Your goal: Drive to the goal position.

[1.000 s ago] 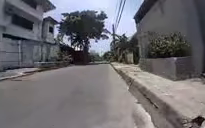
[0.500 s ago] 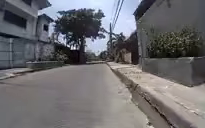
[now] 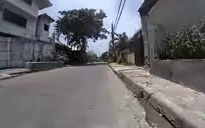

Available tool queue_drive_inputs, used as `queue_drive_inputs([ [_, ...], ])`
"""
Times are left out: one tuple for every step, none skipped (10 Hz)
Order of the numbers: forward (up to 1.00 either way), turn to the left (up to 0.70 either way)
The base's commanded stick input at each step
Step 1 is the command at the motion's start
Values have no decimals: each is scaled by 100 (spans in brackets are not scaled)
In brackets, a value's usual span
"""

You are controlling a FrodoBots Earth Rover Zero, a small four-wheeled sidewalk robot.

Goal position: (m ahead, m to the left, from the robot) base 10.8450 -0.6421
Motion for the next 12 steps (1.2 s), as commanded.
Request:
queue_drive_inputs([
  [100,-10],
  [100,-1],
  [100,0],
  [100,0],
  [100,0],
  [100,0],
  [100,0],
  [100,0],
  [100,0],
  [100,0],
  [100,0],
  [100,0],
])
